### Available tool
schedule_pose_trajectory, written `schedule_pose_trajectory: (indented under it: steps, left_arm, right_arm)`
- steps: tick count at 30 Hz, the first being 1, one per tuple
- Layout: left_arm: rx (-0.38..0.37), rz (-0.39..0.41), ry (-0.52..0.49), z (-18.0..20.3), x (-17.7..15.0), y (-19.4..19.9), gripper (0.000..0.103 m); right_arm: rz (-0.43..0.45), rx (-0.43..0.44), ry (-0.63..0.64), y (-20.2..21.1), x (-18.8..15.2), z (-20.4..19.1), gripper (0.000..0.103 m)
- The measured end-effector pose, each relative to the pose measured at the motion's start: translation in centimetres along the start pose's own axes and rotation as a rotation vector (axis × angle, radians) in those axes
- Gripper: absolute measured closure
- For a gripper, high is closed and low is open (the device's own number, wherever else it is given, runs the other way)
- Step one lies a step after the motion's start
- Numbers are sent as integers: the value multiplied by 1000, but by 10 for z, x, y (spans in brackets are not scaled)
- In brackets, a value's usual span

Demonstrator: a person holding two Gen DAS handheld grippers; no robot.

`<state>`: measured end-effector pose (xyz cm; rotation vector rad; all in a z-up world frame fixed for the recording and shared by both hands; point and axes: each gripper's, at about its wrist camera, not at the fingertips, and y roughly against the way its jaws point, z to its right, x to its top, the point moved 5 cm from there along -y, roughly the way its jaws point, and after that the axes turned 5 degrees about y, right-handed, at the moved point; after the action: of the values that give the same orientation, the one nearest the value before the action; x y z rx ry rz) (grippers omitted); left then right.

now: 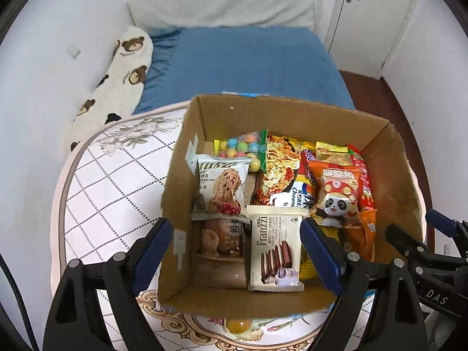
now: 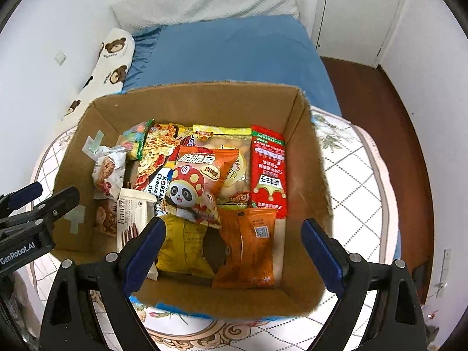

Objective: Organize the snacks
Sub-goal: 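Move both tools back over the last snacks on the bed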

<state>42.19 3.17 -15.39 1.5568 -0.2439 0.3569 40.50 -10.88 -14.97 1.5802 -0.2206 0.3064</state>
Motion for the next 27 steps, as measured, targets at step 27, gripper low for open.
schedule_pose_trajectory:
  steps: [27]
  left_arm:
    - [-91, 257, -21, -3, -75, 149, 14]
  right_arm:
    - [265, 34, 2, 166, -78, -21, 7]
